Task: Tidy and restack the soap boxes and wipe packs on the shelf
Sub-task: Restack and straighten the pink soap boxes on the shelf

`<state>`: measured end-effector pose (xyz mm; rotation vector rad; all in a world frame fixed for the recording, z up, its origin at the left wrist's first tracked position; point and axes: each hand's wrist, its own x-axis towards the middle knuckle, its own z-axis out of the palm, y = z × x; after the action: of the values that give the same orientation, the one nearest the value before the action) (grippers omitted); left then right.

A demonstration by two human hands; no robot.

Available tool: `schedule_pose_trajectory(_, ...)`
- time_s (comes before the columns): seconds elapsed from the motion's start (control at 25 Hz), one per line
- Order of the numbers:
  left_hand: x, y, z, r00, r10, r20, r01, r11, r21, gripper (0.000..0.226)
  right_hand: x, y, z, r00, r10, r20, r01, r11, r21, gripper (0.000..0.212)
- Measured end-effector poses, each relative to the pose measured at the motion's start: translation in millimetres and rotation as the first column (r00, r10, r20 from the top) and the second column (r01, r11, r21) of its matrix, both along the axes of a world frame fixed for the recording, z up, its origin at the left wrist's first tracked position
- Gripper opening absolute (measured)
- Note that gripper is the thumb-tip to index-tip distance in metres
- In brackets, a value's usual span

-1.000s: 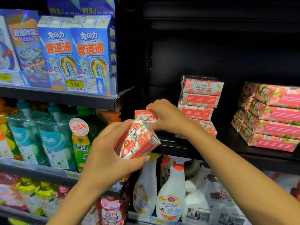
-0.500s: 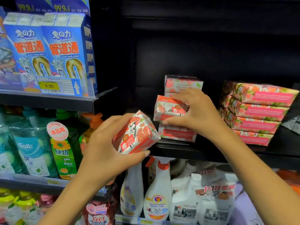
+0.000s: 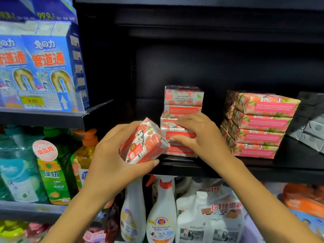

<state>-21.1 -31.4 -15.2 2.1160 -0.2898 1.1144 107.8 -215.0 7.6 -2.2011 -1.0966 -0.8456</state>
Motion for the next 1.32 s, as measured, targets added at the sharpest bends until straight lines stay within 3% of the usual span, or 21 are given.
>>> schedule_pose_trajectory(0.28,4.4,-8.1,21.4,1.0,-0.006,-0.024,0.008,0.996,0.087,0.079,-1.8,0.5,-2.1,1.0,-0.004,0.007,0.004,1.0,-0.008,0.047)
schedule_pose_trajectory(0.56,40.7,-28.9,77.2,0.992,-0.08,-0.097,0.109,0.931,0.348,0.077,-16.9,-60.3,-23.9,0.994,-0.105,-0.032,0.109,0.98,0.168,0.047)
schedule_pose_trajectory(0.72,71.1,-40.0,89.9,0.954,-0.129,-0.271,0.234,0.884,0.404,0.067,-26.3,-76.4,-48.6,0.98,-0.143,-0.14,0.154,0.986,0.067,0.045)
schedule_pose_trajectory(0.88,91.2,-42.5,89.4,0.917,-0.057,-0.394,0.253,0.848,0.466,0.061,-26.1,-78.3,-52.8,0.978,-0.191,-0.079,0.191,0.982,-0.005,0.036)
schedule_pose_trajectory(1.08,84.9,-38.2,75.0,0.988,0.011,-0.156,0.071,0.857,0.511,0.062,-25.7,-80.5,-53.1,0.983,-0.184,-0.003,0.184,0.982,-0.051,0.044)
schedule_pose_trajectory(1.2,77.1,-38.2,68.3,0.994,-0.01,-0.109,0.06,0.881,0.468,0.065,-24.7,-82.2,-53.5,0.981,-0.19,0.038,0.192,0.979,-0.073,0.044)
schedule_pose_trajectory(1.32,80.5,-35.8,67.0,0.995,0.03,-0.094,0.018,0.881,0.473,0.052,-23.8,-81.5,-54.8,0.978,-0.199,0.056,0.203,0.977,-0.061,0.041)
